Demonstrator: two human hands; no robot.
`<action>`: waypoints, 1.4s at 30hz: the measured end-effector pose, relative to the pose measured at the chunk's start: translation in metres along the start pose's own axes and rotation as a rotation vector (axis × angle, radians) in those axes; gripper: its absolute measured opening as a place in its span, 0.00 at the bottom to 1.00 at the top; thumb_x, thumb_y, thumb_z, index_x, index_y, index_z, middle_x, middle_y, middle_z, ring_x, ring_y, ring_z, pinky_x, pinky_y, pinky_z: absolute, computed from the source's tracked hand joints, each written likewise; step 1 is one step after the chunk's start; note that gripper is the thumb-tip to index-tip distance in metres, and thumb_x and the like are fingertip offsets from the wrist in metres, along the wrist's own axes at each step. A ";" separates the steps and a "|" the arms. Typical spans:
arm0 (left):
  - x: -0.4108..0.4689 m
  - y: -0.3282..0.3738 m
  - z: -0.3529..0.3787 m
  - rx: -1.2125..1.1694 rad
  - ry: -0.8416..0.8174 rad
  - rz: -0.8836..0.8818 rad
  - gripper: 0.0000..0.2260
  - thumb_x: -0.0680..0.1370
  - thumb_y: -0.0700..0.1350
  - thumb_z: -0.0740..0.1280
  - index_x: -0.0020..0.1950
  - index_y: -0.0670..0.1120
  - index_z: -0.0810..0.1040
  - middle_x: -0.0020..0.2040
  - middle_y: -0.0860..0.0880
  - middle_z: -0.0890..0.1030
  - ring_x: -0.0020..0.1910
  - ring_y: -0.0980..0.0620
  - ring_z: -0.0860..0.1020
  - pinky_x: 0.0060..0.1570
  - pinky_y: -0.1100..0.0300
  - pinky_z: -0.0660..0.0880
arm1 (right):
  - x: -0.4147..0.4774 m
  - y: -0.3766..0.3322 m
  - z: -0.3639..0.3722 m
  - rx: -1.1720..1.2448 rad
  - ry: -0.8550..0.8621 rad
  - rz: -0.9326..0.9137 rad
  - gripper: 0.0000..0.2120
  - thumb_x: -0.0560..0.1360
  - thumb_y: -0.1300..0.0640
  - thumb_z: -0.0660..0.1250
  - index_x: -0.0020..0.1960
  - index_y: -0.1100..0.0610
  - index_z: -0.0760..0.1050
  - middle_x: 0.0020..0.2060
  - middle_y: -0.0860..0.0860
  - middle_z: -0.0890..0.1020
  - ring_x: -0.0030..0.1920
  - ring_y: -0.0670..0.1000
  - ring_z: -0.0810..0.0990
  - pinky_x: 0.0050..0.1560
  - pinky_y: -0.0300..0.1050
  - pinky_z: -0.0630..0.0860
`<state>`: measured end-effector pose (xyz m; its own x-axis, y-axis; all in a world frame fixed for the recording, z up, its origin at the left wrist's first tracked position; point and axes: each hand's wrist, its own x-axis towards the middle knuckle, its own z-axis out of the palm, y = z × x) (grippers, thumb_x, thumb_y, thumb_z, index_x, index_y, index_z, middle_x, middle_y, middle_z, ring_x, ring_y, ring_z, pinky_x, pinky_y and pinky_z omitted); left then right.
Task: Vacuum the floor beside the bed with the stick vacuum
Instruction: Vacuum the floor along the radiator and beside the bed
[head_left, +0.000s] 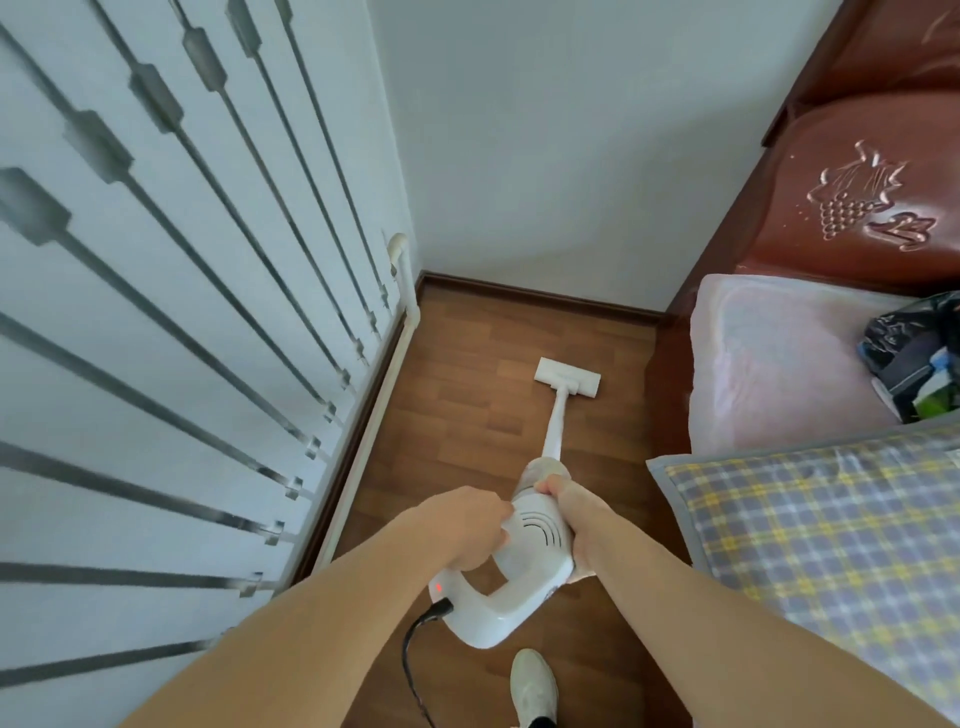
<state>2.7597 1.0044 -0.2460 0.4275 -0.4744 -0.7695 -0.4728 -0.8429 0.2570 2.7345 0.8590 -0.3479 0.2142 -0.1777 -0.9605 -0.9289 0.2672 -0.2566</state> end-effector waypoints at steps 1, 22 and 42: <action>-0.008 -0.007 0.006 -0.006 -0.001 -0.008 0.17 0.83 0.44 0.54 0.73 0.48 0.66 0.62 0.45 0.76 0.50 0.48 0.76 0.47 0.59 0.70 | -0.005 0.006 0.009 -0.009 -0.010 -0.004 0.27 0.65 0.46 0.74 0.62 0.55 0.78 0.51 0.60 0.87 0.47 0.63 0.87 0.53 0.71 0.80; -0.094 -0.113 0.066 -0.384 0.087 -0.278 0.19 0.83 0.50 0.56 0.74 0.56 0.64 0.57 0.52 0.77 0.47 0.53 0.82 0.50 0.59 0.80 | -0.042 0.027 0.155 -0.287 -0.130 -0.069 0.24 0.74 0.48 0.70 0.66 0.57 0.72 0.55 0.59 0.82 0.43 0.60 0.83 0.36 0.56 0.80; 0.077 -0.078 -0.072 -0.341 0.120 -0.167 0.23 0.84 0.49 0.53 0.79 0.51 0.55 0.70 0.46 0.71 0.39 0.56 0.75 0.37 0.67 0.72 | 0.065 -0.146 0.068 -0.204 -0.020 -0.134 0.23 0.72 0.46 0.72 0.62 0.58 0.76 0.55 0.58 0.84 0.50 0.62 0.86 0.56 0.64 0.82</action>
<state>2.8854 1.0156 -0.2830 0.5736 -0.3328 -0.7485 -0.1143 -0.9373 0.3291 2.9048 0.8724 -0.3797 0.3438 -0.1797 -0.9217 -0.9330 0.0452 -0.3569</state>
